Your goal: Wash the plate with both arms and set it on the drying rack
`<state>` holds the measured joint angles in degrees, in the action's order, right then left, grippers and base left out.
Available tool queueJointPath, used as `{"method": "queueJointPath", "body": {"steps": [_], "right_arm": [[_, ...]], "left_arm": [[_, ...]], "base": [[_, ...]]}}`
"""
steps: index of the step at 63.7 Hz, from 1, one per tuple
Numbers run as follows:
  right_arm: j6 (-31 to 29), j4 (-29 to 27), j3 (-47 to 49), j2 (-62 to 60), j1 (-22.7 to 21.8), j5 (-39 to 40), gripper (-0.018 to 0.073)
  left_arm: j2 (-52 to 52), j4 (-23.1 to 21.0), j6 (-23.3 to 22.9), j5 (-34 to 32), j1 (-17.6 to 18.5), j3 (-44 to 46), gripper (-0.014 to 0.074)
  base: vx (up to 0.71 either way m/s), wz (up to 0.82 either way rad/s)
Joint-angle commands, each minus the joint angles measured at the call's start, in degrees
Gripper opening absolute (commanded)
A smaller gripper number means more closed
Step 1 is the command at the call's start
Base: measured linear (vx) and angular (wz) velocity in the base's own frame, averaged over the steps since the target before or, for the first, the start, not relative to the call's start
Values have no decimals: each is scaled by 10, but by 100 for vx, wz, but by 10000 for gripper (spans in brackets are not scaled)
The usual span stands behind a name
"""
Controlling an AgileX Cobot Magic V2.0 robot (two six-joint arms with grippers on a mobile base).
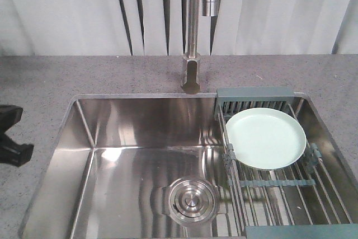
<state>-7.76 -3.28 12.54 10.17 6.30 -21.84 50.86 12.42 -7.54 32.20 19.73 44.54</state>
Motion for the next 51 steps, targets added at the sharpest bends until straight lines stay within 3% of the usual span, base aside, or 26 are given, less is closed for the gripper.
{"method": "queueJointPath", "body": {"steps": [1,10,31,51], "right_arm": [[-5,1,14,5,-4,44,256],[-5,1,14,5,-4,44,256],[-5,1,14,5,-4,43,256],[-5,1,14,5,-4,43,256]], "left_arm": [[-53,10,-12,-43,2,-22,-5],[-136,10,-33,-45,2,-80,-5],[-324,18,-34,-51,2,-218,-5],[-358,18,-35,-110,2,-260,-5]], "base": [[0,0],[0,0],[0,0],[0,0]]}}
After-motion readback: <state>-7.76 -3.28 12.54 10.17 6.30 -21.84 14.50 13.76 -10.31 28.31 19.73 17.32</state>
